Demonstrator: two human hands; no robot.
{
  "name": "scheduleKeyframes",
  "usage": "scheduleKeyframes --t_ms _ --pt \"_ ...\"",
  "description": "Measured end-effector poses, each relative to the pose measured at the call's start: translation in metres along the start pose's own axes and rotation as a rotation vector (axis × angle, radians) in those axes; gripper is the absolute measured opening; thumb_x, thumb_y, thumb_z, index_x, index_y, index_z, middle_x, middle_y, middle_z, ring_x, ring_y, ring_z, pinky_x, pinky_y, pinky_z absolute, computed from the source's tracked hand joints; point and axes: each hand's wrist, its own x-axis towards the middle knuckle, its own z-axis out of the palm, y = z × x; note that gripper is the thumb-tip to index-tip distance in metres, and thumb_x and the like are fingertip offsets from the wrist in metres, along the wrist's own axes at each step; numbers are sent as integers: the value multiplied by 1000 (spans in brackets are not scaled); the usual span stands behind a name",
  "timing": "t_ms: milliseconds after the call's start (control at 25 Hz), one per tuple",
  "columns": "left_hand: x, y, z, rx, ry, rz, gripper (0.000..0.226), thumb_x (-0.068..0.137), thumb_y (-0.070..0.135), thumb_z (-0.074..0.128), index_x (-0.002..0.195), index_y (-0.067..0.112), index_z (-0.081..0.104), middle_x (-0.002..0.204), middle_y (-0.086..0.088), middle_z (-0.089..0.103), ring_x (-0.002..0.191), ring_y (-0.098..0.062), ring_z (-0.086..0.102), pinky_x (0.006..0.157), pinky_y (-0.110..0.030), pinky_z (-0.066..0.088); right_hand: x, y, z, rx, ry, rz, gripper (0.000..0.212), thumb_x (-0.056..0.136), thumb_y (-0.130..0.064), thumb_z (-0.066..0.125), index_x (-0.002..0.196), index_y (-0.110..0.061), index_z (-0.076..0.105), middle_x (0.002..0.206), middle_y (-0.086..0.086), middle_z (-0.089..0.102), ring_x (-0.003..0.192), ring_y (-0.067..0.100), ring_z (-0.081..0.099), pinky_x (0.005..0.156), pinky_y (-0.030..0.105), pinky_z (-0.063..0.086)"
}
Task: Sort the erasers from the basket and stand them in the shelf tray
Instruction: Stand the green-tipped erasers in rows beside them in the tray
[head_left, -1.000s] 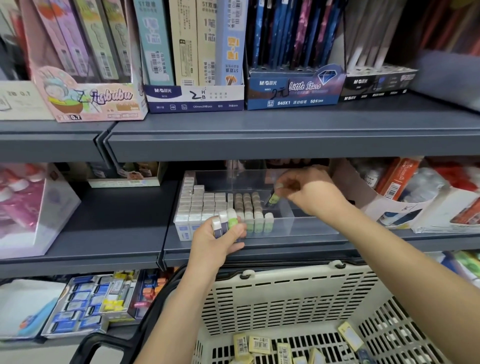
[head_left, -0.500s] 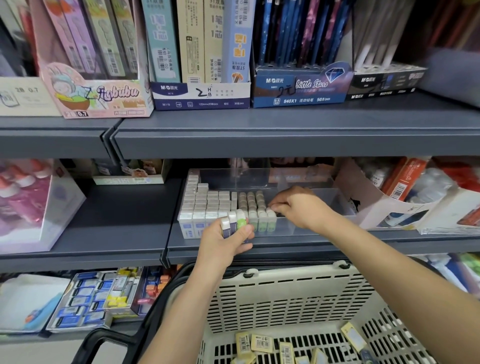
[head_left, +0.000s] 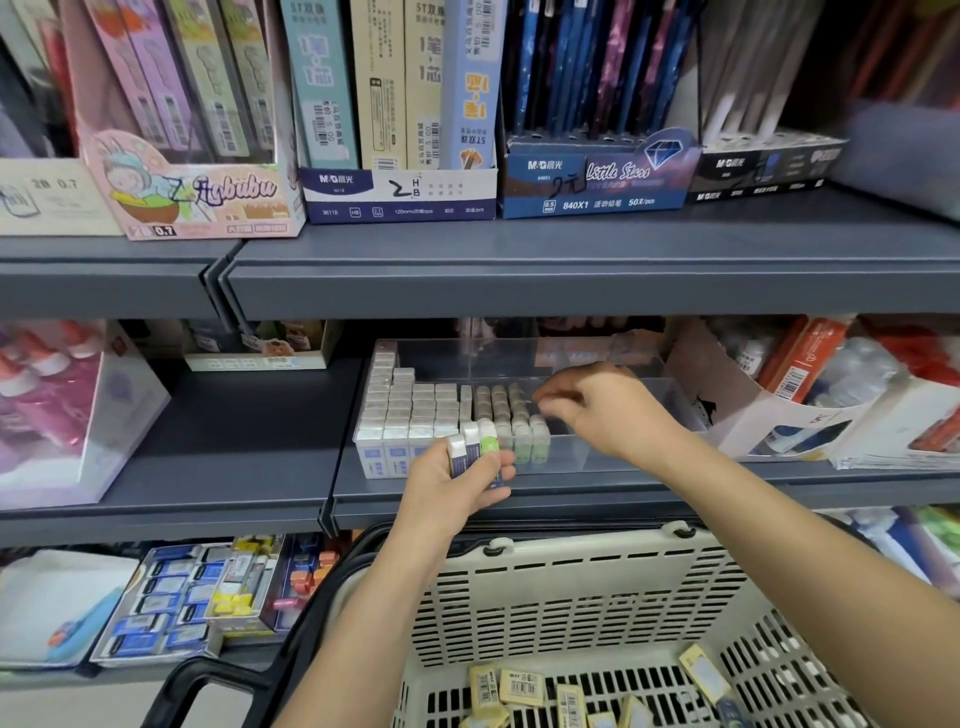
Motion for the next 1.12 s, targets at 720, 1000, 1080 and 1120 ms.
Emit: scheduleKeyframes --t_ms 720,1000,1080,1120 --pt "3 -3 -6 47 26 55 11 91 15 58 99 18 64 76 1 65 68 -9 62 56 -21 51 14 5 -33 199 35 58 12 85 -21 65 84 -34 64 92 -6 69 91 18 65 90 36 51" --pt "2 -3 -3 36 22 21 7 90 15 59 96 16 62 69 3 63 63 -8 58 52 -22 49 24 9 1 -46 -101 106 14 86 -29 60 77 -39 58 91 -13 66 89 12 62 86 30 50" --pt "2 -1 -1 31 22 11 8 90 11 58 96 15 62 70 2 64 63 -8 56 51 -22 48 23 10 9 -61 -131 97 10 87 -27 58 86 -35 64 100 -9 68 94 15 62 90 32 49" --pt "2 0 0 27 20 7 10 90 8 57 96 15 61 70 1 64 63 -9 56 50 -22 48 23 10 12 -72 -137 93 12 89 -27 56 92 -32 66 104 -8 68 98 16 61 92 33 48"
